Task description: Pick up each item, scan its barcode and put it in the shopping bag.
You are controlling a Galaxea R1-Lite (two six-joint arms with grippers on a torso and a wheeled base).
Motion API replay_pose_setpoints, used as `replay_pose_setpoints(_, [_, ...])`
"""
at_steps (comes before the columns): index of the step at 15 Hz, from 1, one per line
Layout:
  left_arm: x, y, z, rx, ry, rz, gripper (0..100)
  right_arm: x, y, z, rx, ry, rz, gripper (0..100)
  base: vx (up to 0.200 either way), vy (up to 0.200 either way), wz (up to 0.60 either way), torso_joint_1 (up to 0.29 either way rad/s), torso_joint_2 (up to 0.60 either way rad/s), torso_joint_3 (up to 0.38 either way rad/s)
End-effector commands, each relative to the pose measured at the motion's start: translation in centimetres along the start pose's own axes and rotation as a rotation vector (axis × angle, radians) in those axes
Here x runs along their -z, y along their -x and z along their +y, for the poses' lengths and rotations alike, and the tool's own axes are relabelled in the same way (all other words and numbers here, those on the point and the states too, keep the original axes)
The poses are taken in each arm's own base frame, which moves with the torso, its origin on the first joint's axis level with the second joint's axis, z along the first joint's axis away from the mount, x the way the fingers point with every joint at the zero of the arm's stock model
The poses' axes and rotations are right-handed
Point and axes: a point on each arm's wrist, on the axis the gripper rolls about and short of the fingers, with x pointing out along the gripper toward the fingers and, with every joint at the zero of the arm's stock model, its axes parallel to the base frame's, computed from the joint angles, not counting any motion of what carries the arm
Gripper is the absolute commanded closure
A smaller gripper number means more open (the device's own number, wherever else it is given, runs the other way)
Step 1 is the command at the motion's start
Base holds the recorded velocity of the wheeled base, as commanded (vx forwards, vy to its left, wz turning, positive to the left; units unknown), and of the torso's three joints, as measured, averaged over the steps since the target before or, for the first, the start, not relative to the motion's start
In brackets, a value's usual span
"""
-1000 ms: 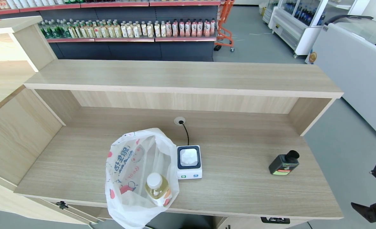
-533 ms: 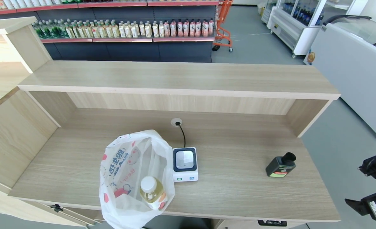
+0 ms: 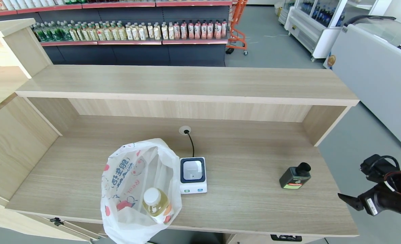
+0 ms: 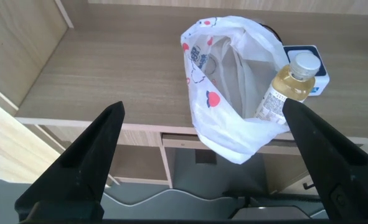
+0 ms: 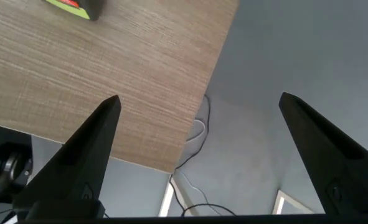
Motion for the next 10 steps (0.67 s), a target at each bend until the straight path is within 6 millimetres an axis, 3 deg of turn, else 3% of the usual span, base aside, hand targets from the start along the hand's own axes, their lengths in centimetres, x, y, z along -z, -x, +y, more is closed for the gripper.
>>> replay_pose_setpoints(1, [0.0, 0.0, 0.0, 0.000, 0.000, -0.001, 0, 0.1, -1.5, 0.8, -0.062, 0.009, 0.011, 0, 0.000, 0.000, 0.00, 0.000, 0.00, 0.000])
replay_pose_setpoints(6, [0.0, 0.0, 0.0, 0.000, 0.000, -0.001, 0, -1.7, -4.4, 2.8, -0.199, 0.075, -0.051, 0, 0.000, 0.000, 0.00, 0.000, 0.00, 0.000])
replay_pose_setpoints(10, [0.0, 0.0, 0.0, 0.000, 0.000, -0.001, 0, -2.4, -7.3, 2.5, -0.208, 0.193, -0.135, 0, 0.000, 0.000, 0.00, 0.000, 0.00, 0.000])
